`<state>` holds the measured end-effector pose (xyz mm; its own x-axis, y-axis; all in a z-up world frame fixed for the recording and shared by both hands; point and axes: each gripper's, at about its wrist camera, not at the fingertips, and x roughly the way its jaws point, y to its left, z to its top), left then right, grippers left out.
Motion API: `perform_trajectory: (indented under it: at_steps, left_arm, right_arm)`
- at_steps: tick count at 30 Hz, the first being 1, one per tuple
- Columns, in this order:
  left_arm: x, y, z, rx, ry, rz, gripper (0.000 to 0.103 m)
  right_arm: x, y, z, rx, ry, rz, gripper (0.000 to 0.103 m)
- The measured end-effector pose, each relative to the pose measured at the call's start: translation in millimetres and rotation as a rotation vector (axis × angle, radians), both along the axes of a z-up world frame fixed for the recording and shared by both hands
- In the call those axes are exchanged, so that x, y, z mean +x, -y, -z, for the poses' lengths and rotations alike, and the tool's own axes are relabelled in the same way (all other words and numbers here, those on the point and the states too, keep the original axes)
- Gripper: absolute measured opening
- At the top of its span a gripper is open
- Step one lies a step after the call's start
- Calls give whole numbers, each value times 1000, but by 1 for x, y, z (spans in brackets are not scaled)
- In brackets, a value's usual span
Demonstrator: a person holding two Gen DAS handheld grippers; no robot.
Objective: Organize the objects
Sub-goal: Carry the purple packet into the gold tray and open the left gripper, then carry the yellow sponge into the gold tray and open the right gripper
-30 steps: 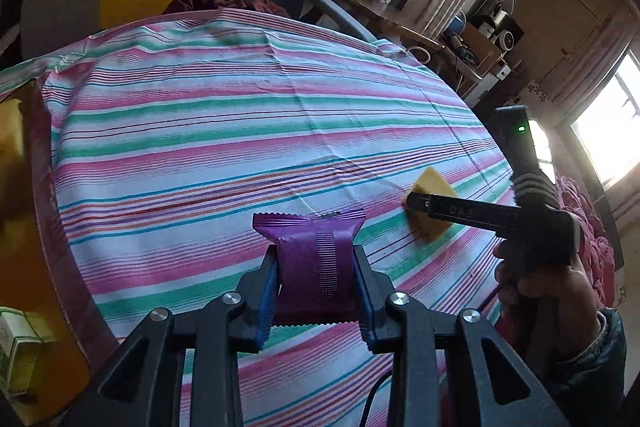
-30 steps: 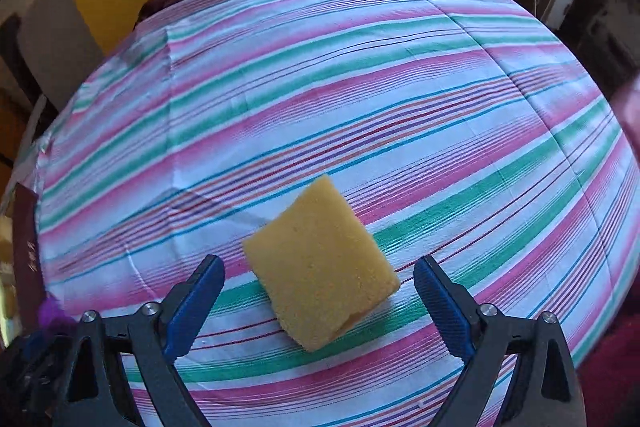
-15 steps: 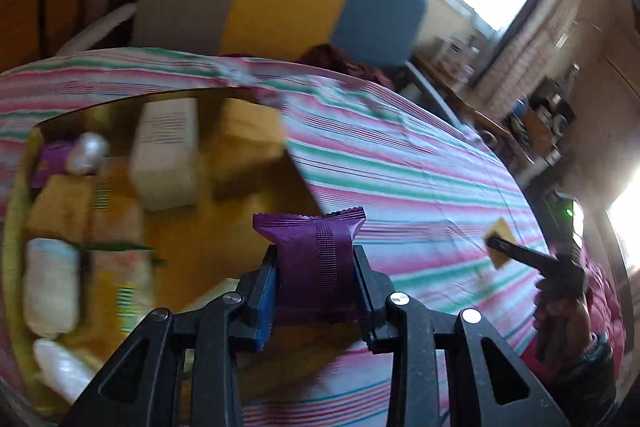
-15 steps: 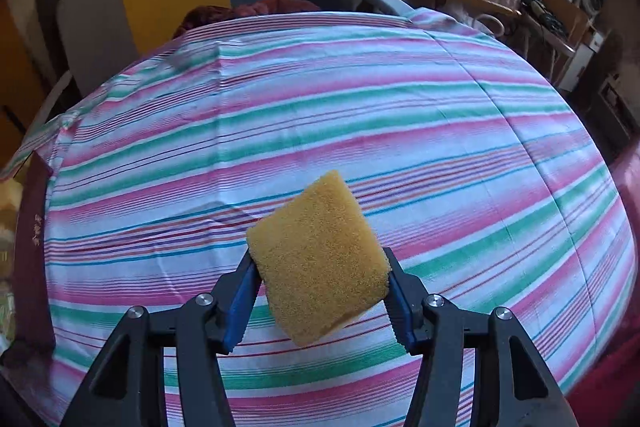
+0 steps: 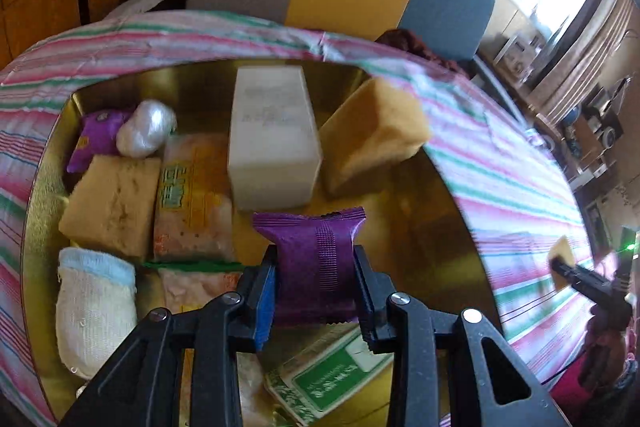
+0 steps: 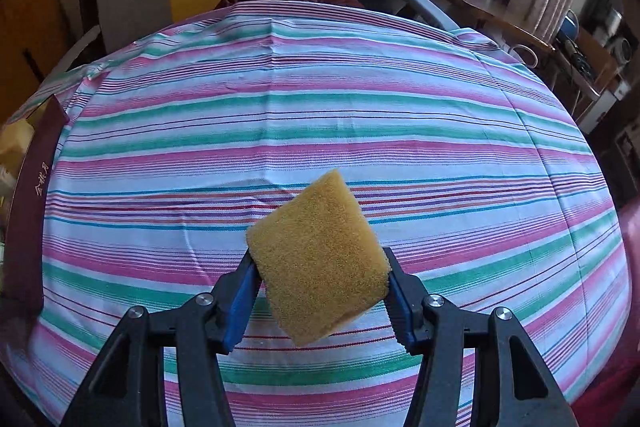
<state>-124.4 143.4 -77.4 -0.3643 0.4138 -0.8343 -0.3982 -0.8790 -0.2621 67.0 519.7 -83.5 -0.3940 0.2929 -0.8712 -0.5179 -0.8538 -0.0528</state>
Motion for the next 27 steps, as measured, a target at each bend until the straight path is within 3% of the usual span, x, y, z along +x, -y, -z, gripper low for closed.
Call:
perform_trajectory:
  at_steps: [5,10,19,27]
  left_arm:
    - [6,3,10,-39,12,-1,42]
    - [15,9,0,-48,-29,-20,43]
    - [48,34,-43,-29,-194,-71,43]
    - [72,54,-60,-45,-262,-91,43]
  right_arm:
    - [-2,-1,2,3,7,-8,58]
    - [-3,0,3,6,12,-11,58]
    - [-5,8,1,-6,0,-33,58]
    - [-18,60,-15,-65,-83,-137,58]
